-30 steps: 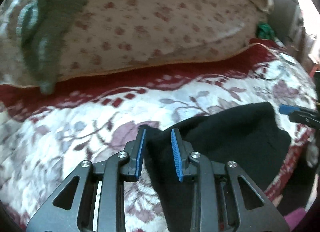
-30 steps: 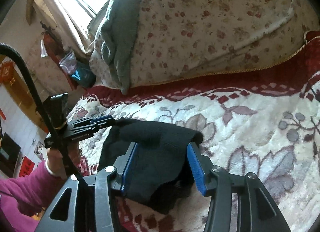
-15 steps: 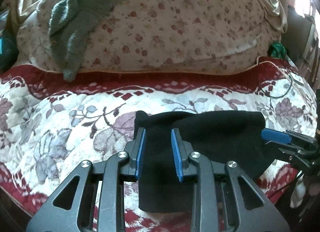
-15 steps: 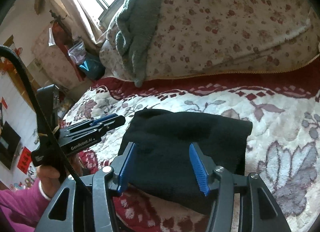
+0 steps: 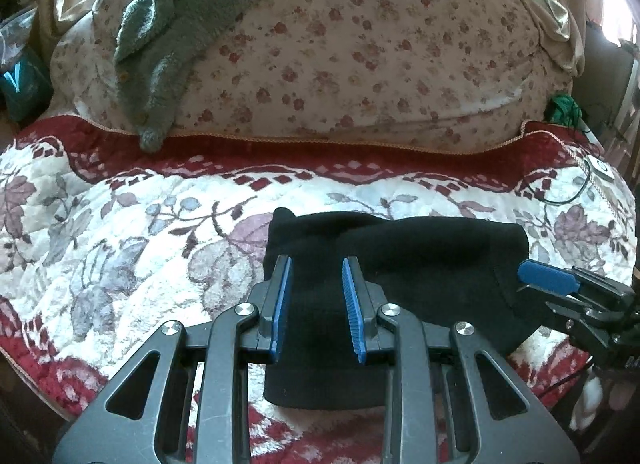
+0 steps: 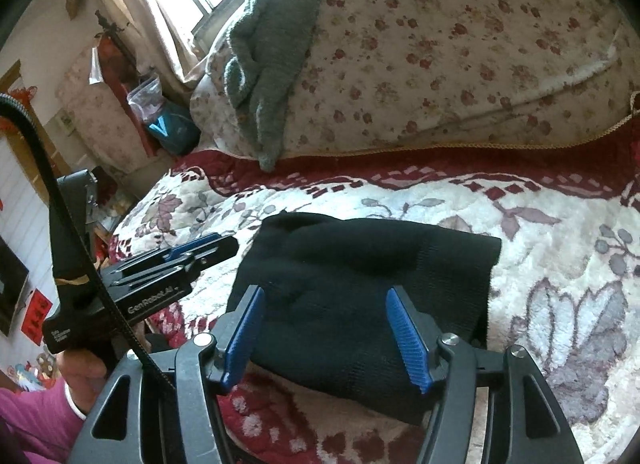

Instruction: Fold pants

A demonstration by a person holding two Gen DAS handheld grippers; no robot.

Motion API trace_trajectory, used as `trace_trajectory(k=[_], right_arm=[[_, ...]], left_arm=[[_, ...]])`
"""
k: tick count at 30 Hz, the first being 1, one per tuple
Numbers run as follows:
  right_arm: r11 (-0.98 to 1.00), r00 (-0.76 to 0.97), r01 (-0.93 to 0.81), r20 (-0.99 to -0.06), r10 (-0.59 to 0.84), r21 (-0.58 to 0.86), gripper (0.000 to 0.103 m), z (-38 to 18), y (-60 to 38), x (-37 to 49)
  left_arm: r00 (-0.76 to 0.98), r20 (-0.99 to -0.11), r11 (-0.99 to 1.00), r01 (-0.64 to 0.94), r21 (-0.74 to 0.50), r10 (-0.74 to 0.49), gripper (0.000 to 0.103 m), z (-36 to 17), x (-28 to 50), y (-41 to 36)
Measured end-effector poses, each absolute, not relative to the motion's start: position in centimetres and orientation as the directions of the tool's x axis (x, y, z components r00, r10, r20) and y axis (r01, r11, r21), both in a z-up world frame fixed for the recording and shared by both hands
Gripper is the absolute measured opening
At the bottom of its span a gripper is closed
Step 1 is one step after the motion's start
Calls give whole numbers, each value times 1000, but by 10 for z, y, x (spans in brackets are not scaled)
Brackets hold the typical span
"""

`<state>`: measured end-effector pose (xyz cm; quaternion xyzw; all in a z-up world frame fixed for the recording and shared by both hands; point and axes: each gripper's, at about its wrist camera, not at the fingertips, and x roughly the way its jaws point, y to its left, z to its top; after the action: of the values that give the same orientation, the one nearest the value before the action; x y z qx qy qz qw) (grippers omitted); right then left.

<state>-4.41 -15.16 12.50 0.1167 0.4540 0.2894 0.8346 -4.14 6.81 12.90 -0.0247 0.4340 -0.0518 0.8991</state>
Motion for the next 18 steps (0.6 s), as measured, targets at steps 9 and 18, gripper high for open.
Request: trace_trajectory(k=[9, 18], right_arm=[[811, 433, -337, -686, 585, 478, 65, 122, -167, -38], [816, 423, -335, -699, 576, 470, 66, 118, -166, -35]], left_arm=[[608, -787, 994, 60, -87, -105, 24, 124, -40, 72], [578, -810, 996, 48, -80, -93, 24, 114, -37, 73]])
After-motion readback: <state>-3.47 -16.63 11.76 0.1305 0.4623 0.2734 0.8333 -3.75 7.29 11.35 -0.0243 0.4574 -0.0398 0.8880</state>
